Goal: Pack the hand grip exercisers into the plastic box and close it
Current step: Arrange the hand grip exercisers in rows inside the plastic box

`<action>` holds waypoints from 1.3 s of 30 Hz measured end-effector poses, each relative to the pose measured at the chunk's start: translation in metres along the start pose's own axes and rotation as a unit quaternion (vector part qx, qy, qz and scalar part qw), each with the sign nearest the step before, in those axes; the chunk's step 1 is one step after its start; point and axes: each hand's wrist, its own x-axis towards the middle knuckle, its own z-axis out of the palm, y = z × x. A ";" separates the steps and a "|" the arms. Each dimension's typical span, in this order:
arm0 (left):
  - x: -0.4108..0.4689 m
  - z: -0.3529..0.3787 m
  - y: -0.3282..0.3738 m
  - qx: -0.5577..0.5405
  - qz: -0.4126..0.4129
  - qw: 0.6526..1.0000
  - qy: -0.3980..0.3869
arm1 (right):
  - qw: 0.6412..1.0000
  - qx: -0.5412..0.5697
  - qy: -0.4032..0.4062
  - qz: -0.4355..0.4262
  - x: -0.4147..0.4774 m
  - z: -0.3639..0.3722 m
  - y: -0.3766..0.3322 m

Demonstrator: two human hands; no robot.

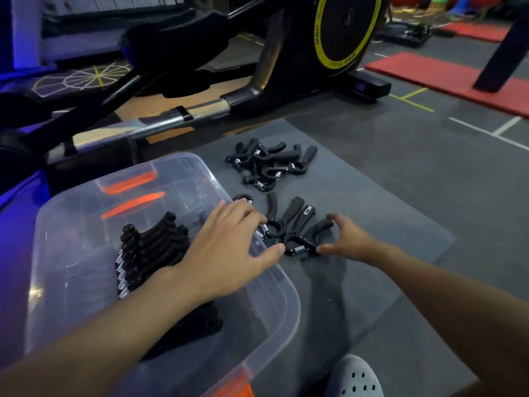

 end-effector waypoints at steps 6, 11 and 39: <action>0.000 0.004 -0.003 0.004 0.002 1.000 0.000 | 0.998 0.061 -0.033 -0.006 0.021 0.023 0.018; 0.001 0.005 -0.004 -0.001 0.004 1.000 0.002 | 0.991 -0.133 -0.018 0.010 0.026 0.024 0.018; -0.007 -0.017 -0.003 -0.053 0.042 0.998 0.014 | 0.984 -0.166 0.000 -0.063 -0.011 -0.012 -0.004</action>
